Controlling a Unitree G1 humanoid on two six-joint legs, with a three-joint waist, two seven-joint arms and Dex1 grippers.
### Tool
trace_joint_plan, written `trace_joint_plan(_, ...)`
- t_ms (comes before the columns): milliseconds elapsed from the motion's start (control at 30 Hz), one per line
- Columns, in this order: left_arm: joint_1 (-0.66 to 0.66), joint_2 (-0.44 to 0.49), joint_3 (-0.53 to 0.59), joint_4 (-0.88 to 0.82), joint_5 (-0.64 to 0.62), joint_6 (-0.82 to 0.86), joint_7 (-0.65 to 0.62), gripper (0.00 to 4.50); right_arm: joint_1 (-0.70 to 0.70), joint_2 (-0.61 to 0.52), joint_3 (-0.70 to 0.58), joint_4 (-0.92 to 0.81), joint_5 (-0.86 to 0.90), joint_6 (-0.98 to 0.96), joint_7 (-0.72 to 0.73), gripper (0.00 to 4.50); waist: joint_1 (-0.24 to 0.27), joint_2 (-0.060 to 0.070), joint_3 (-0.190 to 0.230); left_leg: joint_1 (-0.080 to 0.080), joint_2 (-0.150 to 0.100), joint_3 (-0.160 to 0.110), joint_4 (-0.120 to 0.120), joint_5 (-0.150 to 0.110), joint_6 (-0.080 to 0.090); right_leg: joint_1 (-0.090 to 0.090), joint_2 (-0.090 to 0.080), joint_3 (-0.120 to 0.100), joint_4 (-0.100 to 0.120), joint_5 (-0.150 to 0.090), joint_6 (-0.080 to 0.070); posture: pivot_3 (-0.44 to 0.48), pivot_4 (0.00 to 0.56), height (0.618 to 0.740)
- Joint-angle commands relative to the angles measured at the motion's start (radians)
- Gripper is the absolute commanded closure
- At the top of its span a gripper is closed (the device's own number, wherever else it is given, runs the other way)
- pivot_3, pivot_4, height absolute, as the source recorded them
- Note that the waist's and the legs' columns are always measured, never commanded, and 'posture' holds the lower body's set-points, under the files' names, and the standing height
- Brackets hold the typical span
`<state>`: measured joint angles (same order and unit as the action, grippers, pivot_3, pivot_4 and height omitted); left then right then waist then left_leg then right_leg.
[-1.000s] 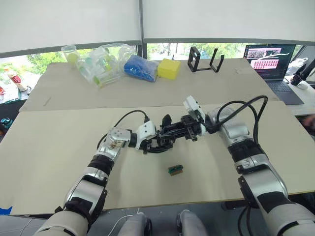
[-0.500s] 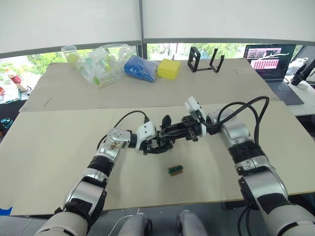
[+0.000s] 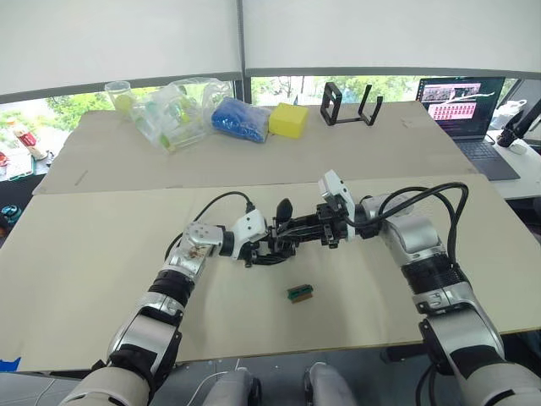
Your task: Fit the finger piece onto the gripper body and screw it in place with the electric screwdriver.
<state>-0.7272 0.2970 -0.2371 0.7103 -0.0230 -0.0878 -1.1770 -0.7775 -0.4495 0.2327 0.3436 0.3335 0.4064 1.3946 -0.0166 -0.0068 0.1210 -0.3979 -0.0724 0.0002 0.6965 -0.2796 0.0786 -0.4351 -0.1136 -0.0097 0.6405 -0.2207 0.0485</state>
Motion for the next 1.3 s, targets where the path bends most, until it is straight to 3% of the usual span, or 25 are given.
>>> trace_joint_plan(33,-0.008,-0.003,0.009,-0.059,-0.034,-0.01,-0.036,2.22,0.045,-0.025,0.165,0.165,-0.155,0.027,0.037,4.19,0.0,0.0,0.0,0.0,0.0,0.0,0.0,0.0,0.0,0.0,0.0,0.0,0.0,0.0,0.0,0.0,0.15,0.74)
trace_joint_plan(200,-0.006,0.002,0.009,-0.061,-0.032,-0.014,-0.039,2.22,-0.012,0.012,0.181,0.243,-0.172,-0.042,0.051,4.19,-0.002,-0.001,-0.001,0.0,0.0,0.0,0.0,0.0,0.001,0.001,0.0,-0.001,-0.001,0.0,0.0,0.0,0.15,0.74)
trace_joint_plan(367,-0.009,-0.002,0.011,-0.05,-0.032,-0.018,-0.032,2.22,-0.025,0.008,0.206,0.197,-0.18,-0.054,0.083,4.19,-0.008,0.0,-0.001,0.004,0.0,0.0,0.0,0.0,0.0,0.003,0.0,0.0,-0.001,0.0,0.0,0.0,0.15,0.74)
trace_joint_plan(833,-0.027,-0.014,0.011,-0.019,-0.028,-0.028,-0.034,2.22,0.042,-0.054,0.187,0.02,-0.153,0.171,-0.051,4.19,0.001,0.001,-0.002,0.01,0.001,-0.002,-0.002,-0.005,0.001,0.011,0.0,0.0,-0.01,-0.001,-0.002,0.0,0.15,0.74)
trace_joint_plan(1267,-0.021,-0.012,0.01,-0.026,-0.028,-0.024,-0.037,2.22,0.032,-0.021,0.137,-0.003,-0.126,0.046,-0.061,4.19,0.001,0.0,-0.002,0.01,0.001,-0.001,-0.002,-0.006,0.002,0.012,0.0,0.0,-0.012,-0.001,-0.002,0.0,0.15,0.74)
trace_joint_plan(1300,-0.023,-0.012,0.01,-0.024,-0.028,-0.025,-0.037,2.22,0.032,-0.016,0.112,-0.029,-0.097,0.051,-0.058,3.69,0.0,0.0,-0.002,0.01,0.001,-0.001,-0.002,-0.006,0.002,0.012,0.0,0.0,-0.012,-0.001,-0.002,0.0,0.15,0.74)
